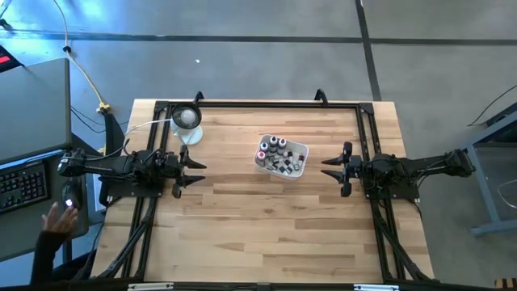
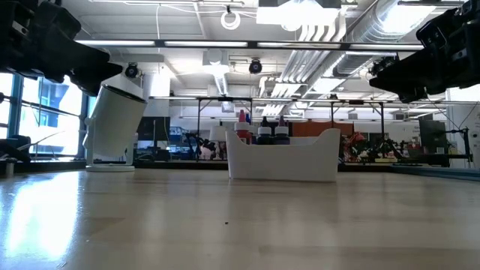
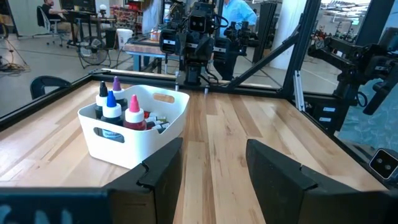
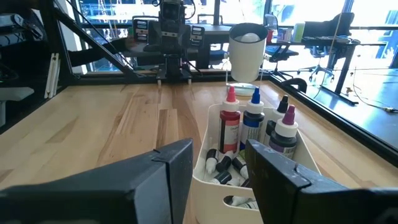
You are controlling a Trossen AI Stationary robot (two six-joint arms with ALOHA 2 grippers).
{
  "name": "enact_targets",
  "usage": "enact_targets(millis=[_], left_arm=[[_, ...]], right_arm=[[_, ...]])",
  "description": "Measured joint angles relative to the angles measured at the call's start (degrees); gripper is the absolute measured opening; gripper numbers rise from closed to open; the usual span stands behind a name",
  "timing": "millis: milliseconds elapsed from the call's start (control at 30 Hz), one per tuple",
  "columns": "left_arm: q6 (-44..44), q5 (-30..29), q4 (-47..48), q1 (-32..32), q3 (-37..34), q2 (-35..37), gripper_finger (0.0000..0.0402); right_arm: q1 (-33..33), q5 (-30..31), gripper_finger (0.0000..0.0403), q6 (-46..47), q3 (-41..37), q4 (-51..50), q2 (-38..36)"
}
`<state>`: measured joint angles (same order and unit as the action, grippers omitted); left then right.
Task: Pick & Place food coloring
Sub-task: Return to Home Position
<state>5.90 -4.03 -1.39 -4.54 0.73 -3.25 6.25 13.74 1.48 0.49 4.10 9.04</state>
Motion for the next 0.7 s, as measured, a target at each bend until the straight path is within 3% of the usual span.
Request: enact_targets(millis=[267,700], left_arm=[[0.0,0.0,0.0,-0.1,0.0,0.0,0.0175],[0.0,0.1,0.0,-5.2,0.0,-3.4,0.0175]], right_arm=[[0.0,0.0,0.0139,0.0,0.0,0.0,0.0],[0.0,0.0,0.0139,0.0,0.0,0.0,0.0]])
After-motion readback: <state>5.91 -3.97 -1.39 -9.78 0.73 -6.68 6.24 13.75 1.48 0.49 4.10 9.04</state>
